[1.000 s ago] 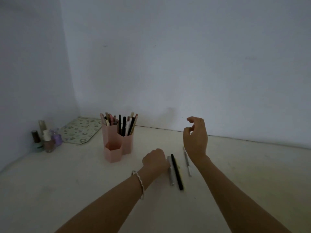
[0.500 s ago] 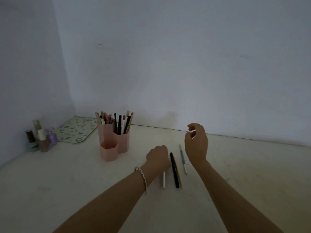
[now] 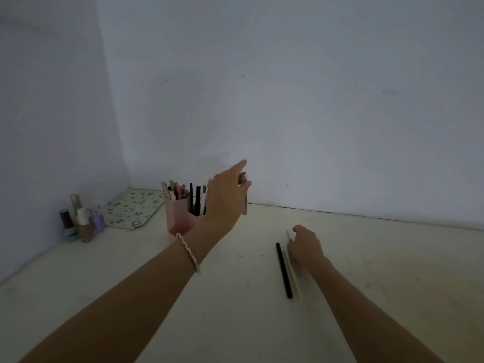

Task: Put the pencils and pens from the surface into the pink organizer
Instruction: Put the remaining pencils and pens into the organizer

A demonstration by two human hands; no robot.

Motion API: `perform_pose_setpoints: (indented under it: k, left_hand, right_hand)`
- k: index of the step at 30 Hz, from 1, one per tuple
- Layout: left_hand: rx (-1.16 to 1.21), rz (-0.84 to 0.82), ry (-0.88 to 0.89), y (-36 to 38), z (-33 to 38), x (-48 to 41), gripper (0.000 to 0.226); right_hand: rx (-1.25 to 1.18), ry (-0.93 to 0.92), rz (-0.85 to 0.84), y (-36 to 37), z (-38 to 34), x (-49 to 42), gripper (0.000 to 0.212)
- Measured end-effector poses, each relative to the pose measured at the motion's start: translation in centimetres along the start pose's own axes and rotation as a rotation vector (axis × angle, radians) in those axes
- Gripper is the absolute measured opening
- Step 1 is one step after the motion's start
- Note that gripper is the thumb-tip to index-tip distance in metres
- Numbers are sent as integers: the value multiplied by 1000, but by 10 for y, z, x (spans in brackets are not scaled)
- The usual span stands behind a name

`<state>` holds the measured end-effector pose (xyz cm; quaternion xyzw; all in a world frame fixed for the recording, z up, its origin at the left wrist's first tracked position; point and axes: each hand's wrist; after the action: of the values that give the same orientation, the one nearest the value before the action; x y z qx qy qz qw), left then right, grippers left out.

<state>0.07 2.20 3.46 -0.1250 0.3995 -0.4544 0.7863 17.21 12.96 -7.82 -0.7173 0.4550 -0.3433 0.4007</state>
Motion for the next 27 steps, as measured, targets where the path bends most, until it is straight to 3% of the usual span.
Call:
perform_pose_setpoints:
  k: [2,5,9,15,19,21,25,27]
  left_hand:
    - [51,84,29,-12,0,1,41]
    - [23,256,91,-37,-2,-6,24]
    - [-6,370,110,-72,-16,-13,18]
    - [-198,277,57,-84,-49,-4,17]
    - [-297,156,7,-69,-71,5,14]
    - [-365,101,-4,-63,-80,8,12]
    - [-795,76,24,-59,-97,11,19]
    - [-869,162,43,-62,-102,12,22]
  right_hand:
    - [32,-29,47,-13,-10,-1,28]
    - [-127,-129,176,-43,-41,1,10]
    - [-405,-332,219,-65,-90,12,39]
    - [-717,-482,268,-60,-128,27,30]
    - [-875,-557,312,-55,-135,35,66]
    - [-867,-600,330,-51,-135,37,73]
    - [-807,-632,364,-37,-141,39,55]
    - [-827,-698,369,-29,-150,39,53]
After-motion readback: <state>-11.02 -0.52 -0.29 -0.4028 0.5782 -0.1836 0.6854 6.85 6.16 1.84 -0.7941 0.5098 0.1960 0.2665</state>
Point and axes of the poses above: each hand's wrist, its own x-axis away from the middle knuckle, its own y-axis out of the palm, z = x × y, and after that the axes turned 14 degrees about -z, right-handed
